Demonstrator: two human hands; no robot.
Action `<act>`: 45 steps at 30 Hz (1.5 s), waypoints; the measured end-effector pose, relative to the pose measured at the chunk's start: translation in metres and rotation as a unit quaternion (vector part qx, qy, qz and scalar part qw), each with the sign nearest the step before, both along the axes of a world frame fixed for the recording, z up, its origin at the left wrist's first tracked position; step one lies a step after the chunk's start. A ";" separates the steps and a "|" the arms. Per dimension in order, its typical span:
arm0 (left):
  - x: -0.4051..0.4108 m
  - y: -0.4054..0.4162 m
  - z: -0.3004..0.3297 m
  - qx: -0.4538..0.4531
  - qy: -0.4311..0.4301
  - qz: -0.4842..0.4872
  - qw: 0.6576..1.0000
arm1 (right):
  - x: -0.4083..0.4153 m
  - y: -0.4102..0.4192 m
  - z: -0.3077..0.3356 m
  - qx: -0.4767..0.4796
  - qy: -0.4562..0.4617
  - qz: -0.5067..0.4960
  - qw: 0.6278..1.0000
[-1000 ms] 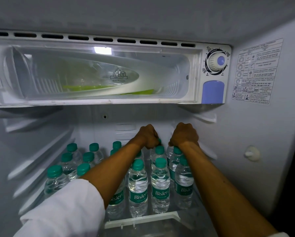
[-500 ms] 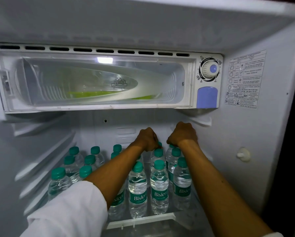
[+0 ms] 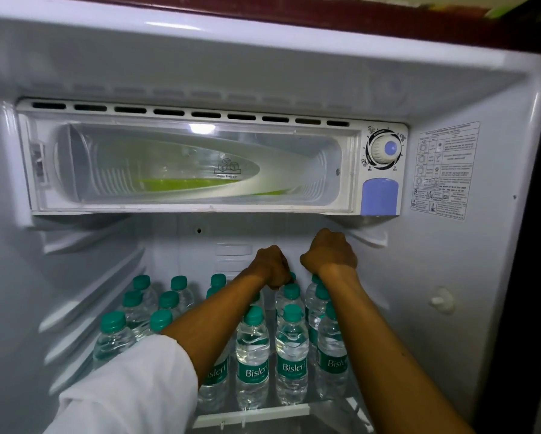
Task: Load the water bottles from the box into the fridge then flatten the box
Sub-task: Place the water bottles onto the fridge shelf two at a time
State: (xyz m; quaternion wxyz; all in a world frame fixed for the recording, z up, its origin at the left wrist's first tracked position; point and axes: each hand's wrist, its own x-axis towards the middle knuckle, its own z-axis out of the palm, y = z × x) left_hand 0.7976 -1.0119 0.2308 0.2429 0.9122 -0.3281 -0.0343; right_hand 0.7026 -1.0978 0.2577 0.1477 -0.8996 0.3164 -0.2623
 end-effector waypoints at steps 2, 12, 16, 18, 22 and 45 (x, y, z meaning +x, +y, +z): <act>-0.004 0.005 0.002 -0.016 0.003 0.002 1.000 | 0.001 0.006 0.001 -0.004 -0.002 0.016 1.000; -0.045 0.061 0.013 -0.080 -0.165 0.033 0.983 | -0.007 0.044 -0.009 -0.001 0.059 0.108 0.992; -0.071 0.104 0.006 -0.053 -0.248 0.030 0.967 | -0.022 0.066 -0.022 -0.010 0.092 0.129 0.987; -0.087 0.129 0.000 -0.044 -0.288 0.040 0.956 | -0.033 0.080 -0.029 -0.031 0.089 0.137 0.986; -0.124 0.185 -0.017 -0.016 -0.333 0.070 0.940 | -0.059 0.114 -0.046 -0.071 0.055 0.171 0.981; -0.406 0.480 -0.203 0.161 -0.235 0.304 0.909 | -0.219 0.404 -0.216 -0.077 -0.019 0.608 0.790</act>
